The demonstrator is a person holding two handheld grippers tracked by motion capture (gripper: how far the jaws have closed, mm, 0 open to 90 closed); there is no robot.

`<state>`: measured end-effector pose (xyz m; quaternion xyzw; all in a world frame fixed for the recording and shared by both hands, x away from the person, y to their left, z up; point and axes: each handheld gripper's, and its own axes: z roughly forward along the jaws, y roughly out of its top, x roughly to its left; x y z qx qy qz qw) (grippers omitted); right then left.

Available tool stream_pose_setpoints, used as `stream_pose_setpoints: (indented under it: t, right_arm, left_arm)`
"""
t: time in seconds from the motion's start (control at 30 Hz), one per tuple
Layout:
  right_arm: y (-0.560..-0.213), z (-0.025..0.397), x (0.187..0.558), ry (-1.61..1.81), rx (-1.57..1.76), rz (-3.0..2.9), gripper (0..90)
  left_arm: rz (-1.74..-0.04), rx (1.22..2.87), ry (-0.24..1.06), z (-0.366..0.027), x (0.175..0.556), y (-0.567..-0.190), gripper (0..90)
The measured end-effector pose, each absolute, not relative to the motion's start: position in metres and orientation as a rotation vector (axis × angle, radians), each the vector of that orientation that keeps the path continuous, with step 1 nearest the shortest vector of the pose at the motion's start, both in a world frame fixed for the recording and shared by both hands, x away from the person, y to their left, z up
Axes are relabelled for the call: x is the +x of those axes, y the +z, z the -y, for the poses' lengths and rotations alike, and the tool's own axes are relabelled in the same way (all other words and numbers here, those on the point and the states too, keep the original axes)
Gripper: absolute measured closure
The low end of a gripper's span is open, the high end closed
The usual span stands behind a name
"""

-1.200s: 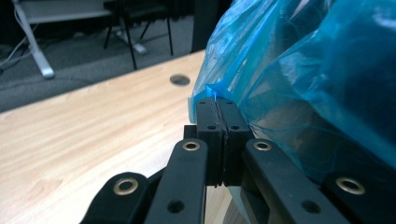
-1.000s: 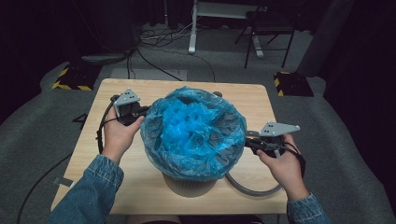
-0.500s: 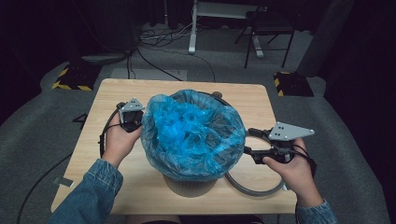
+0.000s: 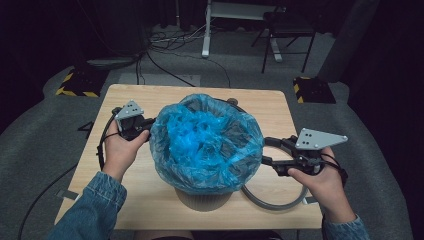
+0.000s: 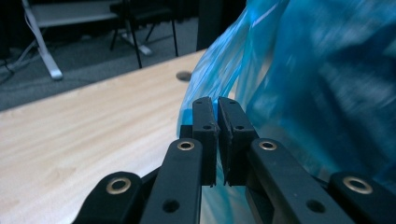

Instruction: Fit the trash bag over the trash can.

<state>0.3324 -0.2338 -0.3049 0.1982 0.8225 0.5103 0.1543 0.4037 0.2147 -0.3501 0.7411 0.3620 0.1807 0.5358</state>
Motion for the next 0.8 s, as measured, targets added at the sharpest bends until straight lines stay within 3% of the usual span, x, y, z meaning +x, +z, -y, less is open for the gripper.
stream_pose_setpoints:
  t: [0.03, 0.1, 0.17, 0.23, 0.8]
  right_arm:
    - [-0.304, 0.233, 0.333, 1.462, 0.561, -2.356, 52.4]
    - [-0.303, 0.231, 0.334, 1.477, 0.534, -2.373, 72.6]
    - [-0.303, 0.23, 0.334, 1.474, 0.529, -2.378, 76.6]
    - [-0.304, 0.228, 0.334, 1.473, 0.545, -2.371, 90.0]
    - [-0.332, 0.233, 0.353, 1.272, 0.762, -2.387, 90.0]
  left_arm:
    - [-0.862, 1.765, 0.43, -0.215, 0.404, -0.35, 86.2]
    - [-0.843, 1.761, 0.444, -0.212, 0.404, -0.344, 86.7]
    - [-0.84, 1.757, 0.444, -0.211, 0.405, -0.343, 86.8]
    - [-0.832, 1.759, 0.452, -0.209, 0.406, -0.341, 87.5]
    - [-0.81, 1.835, 0.426, -0.197, 0.407, -0.349, 90.0]
